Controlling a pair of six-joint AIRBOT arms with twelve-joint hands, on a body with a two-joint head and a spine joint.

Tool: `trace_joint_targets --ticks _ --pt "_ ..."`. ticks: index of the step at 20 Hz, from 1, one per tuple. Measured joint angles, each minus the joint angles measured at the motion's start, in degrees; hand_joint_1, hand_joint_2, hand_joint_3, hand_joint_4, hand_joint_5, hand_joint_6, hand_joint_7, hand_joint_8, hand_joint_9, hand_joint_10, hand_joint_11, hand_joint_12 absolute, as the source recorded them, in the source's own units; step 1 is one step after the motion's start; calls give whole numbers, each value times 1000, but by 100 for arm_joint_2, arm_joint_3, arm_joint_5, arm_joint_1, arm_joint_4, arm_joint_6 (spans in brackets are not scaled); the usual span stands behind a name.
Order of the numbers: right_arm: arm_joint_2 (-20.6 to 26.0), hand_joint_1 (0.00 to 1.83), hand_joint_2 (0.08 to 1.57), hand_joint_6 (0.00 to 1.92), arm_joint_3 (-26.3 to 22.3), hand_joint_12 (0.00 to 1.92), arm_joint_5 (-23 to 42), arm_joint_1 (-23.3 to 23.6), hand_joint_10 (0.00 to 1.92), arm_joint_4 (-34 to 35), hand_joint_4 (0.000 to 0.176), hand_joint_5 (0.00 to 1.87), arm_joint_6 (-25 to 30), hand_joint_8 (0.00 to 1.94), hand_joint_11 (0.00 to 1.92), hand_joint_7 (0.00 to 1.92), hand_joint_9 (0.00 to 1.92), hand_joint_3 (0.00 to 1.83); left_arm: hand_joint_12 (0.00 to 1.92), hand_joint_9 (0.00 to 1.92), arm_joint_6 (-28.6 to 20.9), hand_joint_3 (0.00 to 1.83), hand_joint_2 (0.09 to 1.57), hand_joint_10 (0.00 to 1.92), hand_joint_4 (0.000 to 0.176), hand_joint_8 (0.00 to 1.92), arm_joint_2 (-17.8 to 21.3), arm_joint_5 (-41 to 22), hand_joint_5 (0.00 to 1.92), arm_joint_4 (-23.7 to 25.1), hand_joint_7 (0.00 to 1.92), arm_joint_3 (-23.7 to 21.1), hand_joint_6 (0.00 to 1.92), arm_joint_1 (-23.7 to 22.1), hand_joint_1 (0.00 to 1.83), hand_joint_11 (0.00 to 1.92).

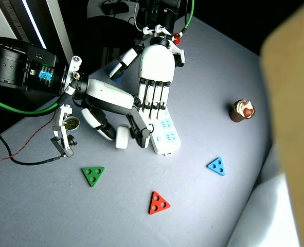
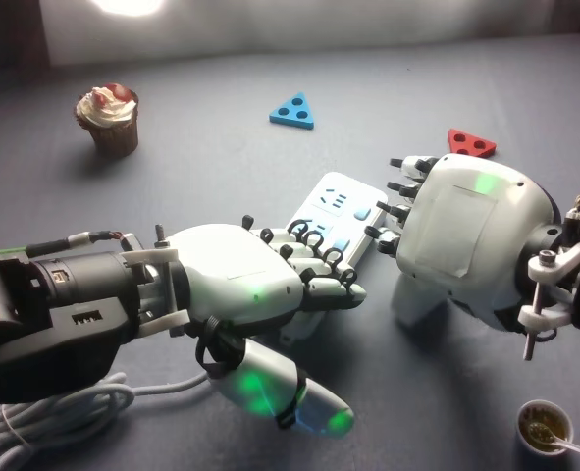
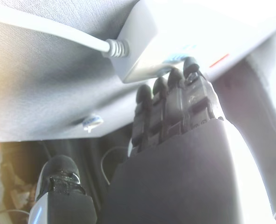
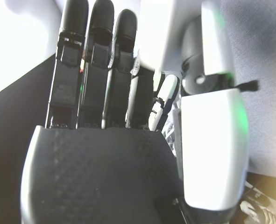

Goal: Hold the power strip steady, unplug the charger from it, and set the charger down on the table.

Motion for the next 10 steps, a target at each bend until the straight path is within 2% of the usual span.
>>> trace_joint_targets --ticks 3,5,8,10 --pt "92 681 968 0 -164 470 9 20 0 223 0 335 -4 0 211 398 394 0 15 100 0 0 991 0 0 0 0 20 150 0 141 0 0 -11 34 65" --pt "271 644 936 0 -363 459 -79 173 0 785 0 268 -9 0 185 347 351 0 11 94 0 1 994 1 0 3 0 26 149 0 142 -7 2 -11 31 56" --pt "774 678 874 0 -852 443 -367 555 0 1342 0 214 42 0 136 313 300 0 18 117 0 1 996 7 0 6 0 28 166 0 159 -7 6 -11 24 75" --pt "1123 604 905 0 -1154 425 -575 662 0 1349 0 148 667 0 90 252 239 5 22 116 -2 1 998 5 0 3 0 28 165 0 155 -7 4 -11 20 84"
